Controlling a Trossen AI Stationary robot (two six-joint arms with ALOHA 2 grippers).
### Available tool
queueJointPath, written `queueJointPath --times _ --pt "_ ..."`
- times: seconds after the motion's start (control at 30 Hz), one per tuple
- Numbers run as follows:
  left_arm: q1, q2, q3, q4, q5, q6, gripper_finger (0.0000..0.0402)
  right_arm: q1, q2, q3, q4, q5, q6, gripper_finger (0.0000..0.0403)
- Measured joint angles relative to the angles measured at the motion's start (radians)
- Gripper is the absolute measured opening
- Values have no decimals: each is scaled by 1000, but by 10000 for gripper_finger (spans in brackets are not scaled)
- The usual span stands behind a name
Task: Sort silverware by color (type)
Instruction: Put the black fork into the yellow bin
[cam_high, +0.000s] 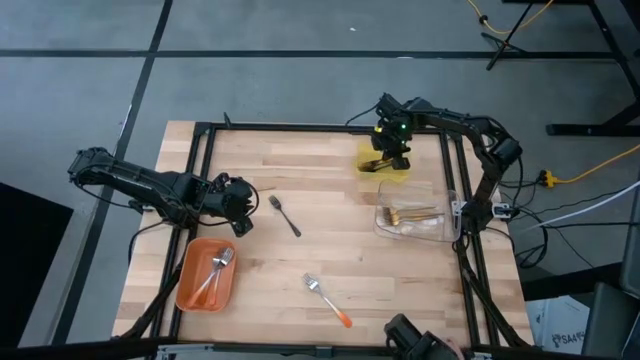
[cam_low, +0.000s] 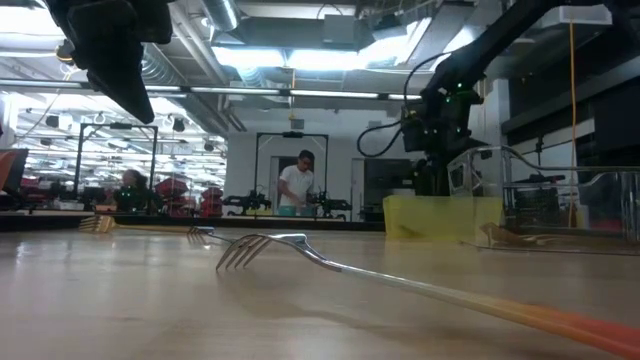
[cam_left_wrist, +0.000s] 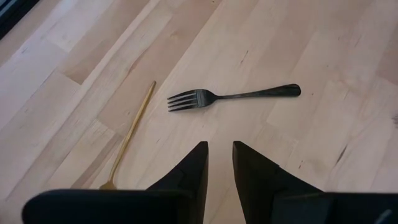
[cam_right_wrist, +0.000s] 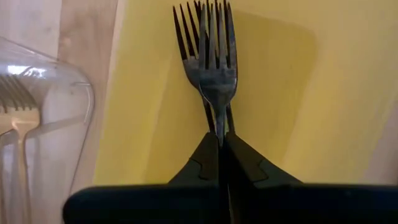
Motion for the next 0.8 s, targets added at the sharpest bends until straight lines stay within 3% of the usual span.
queueJointPath --times 0.5,0.8 --pt "0 0 0 0 0 0 68 0 120 0 69 0 3 1" --pt "0 0 0 0 0 0 68 0 146 1 87 9 3 23"
